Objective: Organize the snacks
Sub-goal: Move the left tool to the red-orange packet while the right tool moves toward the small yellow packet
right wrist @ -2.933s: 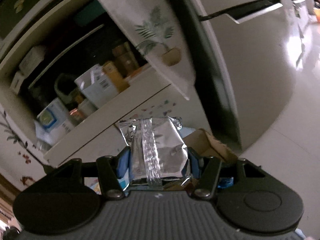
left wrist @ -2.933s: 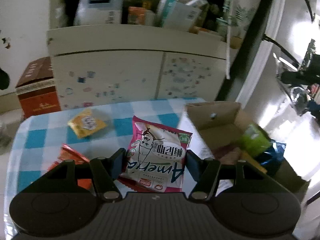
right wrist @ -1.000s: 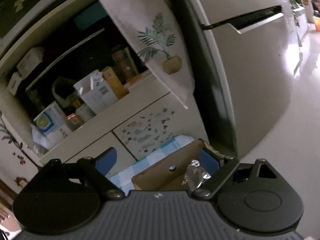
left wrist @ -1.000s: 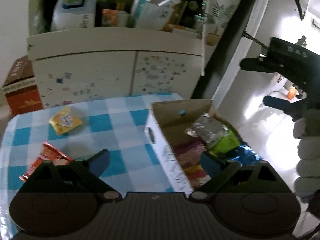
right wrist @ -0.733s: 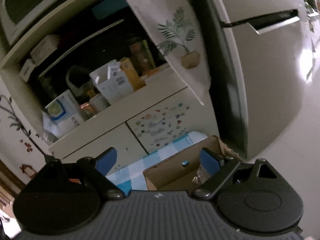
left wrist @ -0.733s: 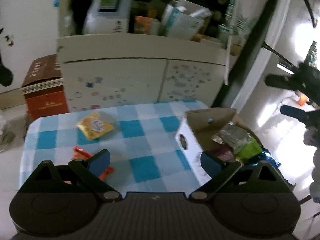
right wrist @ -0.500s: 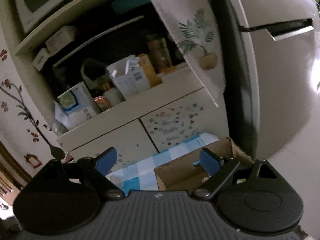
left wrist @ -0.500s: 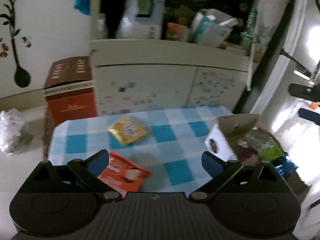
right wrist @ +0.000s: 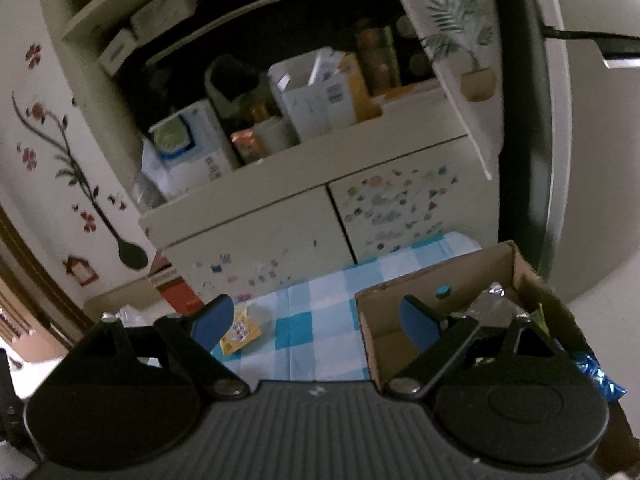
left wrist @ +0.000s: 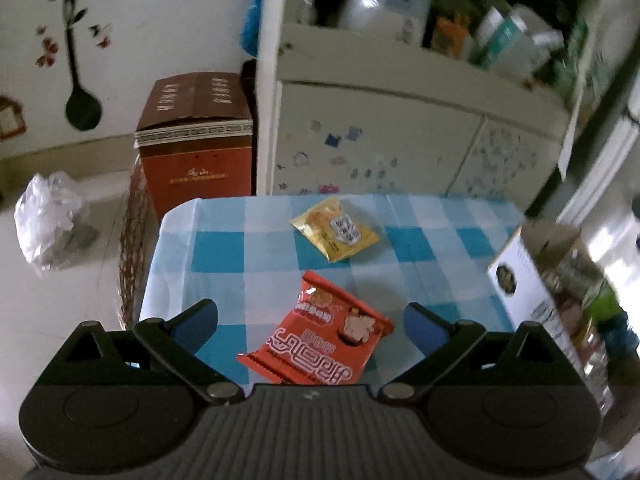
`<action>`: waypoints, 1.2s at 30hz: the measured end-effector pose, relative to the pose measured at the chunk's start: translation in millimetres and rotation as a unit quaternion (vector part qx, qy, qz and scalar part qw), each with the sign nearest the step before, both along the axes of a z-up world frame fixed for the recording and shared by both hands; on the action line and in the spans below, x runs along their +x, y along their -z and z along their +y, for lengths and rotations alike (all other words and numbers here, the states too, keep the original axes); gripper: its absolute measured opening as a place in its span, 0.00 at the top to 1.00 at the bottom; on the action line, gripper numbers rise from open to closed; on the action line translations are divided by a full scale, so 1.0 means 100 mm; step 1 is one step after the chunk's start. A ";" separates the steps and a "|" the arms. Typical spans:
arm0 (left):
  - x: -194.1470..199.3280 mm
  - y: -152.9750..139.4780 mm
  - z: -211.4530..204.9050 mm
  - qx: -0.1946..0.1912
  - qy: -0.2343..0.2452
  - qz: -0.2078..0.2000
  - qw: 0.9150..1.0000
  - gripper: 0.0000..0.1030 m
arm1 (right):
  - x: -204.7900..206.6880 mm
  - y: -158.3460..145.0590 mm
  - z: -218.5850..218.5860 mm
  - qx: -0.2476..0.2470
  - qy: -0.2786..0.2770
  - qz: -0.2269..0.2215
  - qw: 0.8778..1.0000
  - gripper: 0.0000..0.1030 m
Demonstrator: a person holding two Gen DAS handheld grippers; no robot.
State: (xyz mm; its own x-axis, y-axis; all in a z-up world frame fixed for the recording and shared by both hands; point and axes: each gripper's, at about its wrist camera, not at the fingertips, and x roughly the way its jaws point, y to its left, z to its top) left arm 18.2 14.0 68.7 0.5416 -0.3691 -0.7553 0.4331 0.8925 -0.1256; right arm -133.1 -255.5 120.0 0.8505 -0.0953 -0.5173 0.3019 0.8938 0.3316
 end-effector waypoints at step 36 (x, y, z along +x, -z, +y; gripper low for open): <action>0.14 0.85 -0.53 0.117 0.136 -0.006 0.984 0.08 | 0.47 0.46 0.42 0.002 -0.072 0.071 0.995 0.13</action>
State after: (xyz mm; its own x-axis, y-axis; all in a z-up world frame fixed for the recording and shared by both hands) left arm 32.0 -39.4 -16.1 0.4567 -0.3183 -0.8307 0.6604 0.7469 0.0769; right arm -86.0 -213.6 73.6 0.7728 0.0255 -0.6341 0.2147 0.9298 0.2991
